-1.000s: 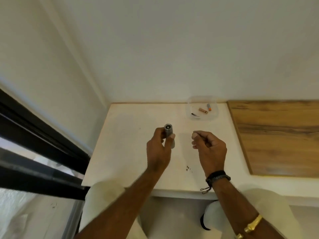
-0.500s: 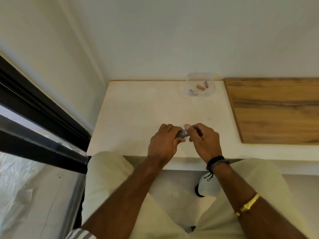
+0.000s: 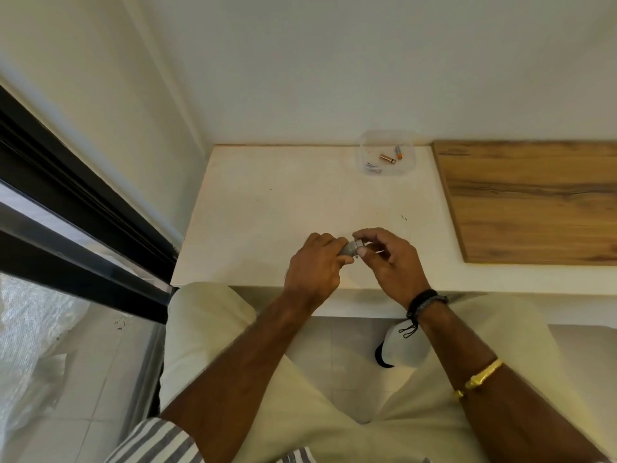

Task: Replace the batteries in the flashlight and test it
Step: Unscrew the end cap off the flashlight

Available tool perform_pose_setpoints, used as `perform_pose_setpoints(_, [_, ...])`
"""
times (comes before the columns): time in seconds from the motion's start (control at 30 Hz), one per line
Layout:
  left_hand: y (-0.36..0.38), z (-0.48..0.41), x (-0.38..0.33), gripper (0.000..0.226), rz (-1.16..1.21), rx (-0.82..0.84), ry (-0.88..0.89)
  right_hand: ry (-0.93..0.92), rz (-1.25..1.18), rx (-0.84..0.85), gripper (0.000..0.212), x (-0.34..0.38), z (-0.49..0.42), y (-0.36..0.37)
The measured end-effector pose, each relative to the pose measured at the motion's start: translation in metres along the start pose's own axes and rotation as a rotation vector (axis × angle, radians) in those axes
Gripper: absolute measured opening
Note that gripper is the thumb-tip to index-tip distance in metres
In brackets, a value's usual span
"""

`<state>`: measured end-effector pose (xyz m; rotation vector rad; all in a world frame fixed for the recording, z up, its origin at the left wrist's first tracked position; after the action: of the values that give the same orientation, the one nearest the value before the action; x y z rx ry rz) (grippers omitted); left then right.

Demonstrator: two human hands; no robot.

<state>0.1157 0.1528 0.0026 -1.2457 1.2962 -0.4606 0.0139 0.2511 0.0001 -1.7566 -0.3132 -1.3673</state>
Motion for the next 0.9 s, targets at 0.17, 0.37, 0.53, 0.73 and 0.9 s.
perform_pose_setpoints(0.17, [0.001,0.001,0.001,0.027,0.010,0.007,-0.011,0.113,0.033,-0.064,0.030,-0.010,0.001,-0.003])
perform_pose_setpoints(0.37, [0.000,0.002,-0.002,0.027,0.039,0.022,-0.004,-0.021,0.046,-0.024,0.020,-0.001,0.005,-0.005])
perform_pose_setpoints(0.53, [0.001,0.002,-0.007,0.028,0.039,0.026,0.005,-0.017,-0.042,0.030,0.034,-0.002,0.007,-0.011])
perform_pose_setpoints(0.73, [0.004,0.002,-0.008,0.026,0.014,0.051,0.004,0.060,0.063,-0.067,0.025,-0.008,0.008,-0.014])
perform_pose_setpoints(0.9, [0.004,0.002,-0.009,0.027,0.019,0.061,0.013,-0.080,0.012,0.007,0.028,0.002,0.010,-0.016])
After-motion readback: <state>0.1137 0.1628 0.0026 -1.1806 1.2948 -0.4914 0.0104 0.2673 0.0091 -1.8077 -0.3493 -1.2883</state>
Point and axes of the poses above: each hand's wrist, its own z-axis away from the middle knuckle, its own y-axis out of the palm, x = y × z, the point moved 9 cm from there along -z, towards the middle knuckle, and after that the axes turned 3 degrees about y, right-handed, at the moved point
